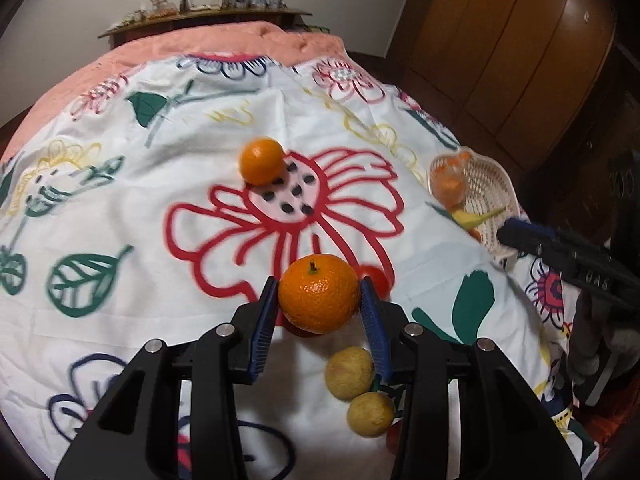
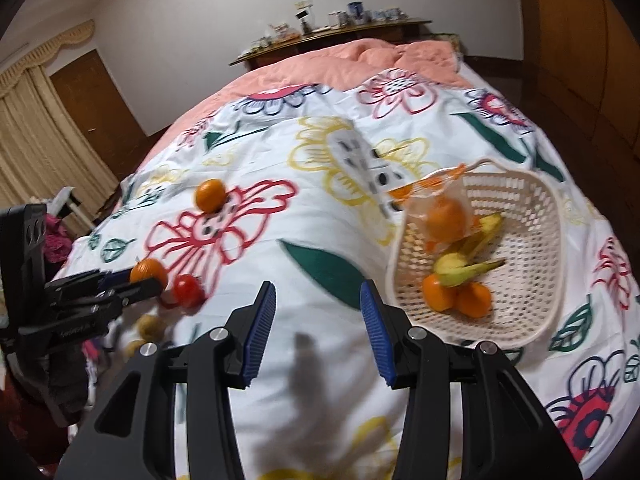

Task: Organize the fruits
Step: 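Lift the orange with the left gripper while the right gripper grasps a brown kiwi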

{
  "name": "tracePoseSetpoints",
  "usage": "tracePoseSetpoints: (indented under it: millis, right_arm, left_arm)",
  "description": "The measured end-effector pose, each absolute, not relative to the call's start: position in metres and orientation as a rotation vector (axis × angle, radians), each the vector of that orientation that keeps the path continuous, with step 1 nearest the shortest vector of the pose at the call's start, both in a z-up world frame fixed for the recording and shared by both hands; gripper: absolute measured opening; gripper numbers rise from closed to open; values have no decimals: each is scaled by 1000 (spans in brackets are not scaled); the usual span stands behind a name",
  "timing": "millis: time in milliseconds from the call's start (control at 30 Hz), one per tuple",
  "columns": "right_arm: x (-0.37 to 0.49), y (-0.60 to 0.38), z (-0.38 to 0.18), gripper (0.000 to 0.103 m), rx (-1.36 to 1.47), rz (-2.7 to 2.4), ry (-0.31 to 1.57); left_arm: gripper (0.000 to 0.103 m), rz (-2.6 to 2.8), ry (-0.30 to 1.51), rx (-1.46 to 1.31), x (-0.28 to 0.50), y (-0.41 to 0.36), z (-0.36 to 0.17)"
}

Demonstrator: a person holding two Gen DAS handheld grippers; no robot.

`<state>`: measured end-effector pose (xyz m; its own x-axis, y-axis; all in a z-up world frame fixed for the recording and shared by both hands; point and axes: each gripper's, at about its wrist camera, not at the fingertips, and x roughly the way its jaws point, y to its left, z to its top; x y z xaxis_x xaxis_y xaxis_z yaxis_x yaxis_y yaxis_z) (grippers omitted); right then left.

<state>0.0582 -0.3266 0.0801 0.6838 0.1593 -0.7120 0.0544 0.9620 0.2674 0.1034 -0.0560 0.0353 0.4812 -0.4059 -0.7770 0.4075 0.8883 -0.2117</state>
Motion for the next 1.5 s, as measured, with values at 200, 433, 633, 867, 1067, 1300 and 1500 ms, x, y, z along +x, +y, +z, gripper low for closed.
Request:
tracePoseSetpoints:
  millis: [200, 433, 633, 867, 1067, 1300, 1500]
  right_arm:
    - [62, -295, 80, 45, 300, 205, 873]
    - [71, -252, 78, 45, 326, 372, 951]
    - [84, -214, 69, 45, 325, 454, 1034]
    - [96, -187, 62, 45, 289, 445, 1079]
    - [100, -179, 58, 45, 187, 371, 1069]
    - [109, -172, 50, 45, 140, 337, 1077]
    - [110, -167, 47, 42, 99, 328, 1077]
  left_arm:
    - [42, -453, 886, -18, 98, -36, 55]
    - [42, -416, 847, -41, 91, -18, 64]
    - [42, -396, 818, -71, 83, 1, 67]
    - [42, -375, 815, -114, 79, 21, 60]
    - [42, -375, 815, -138, 76, 29, 56]
    - [42, -376, 815, -152, 74, 32, 53]
    - [42, -369, 819, -163, 73, 35, 52]
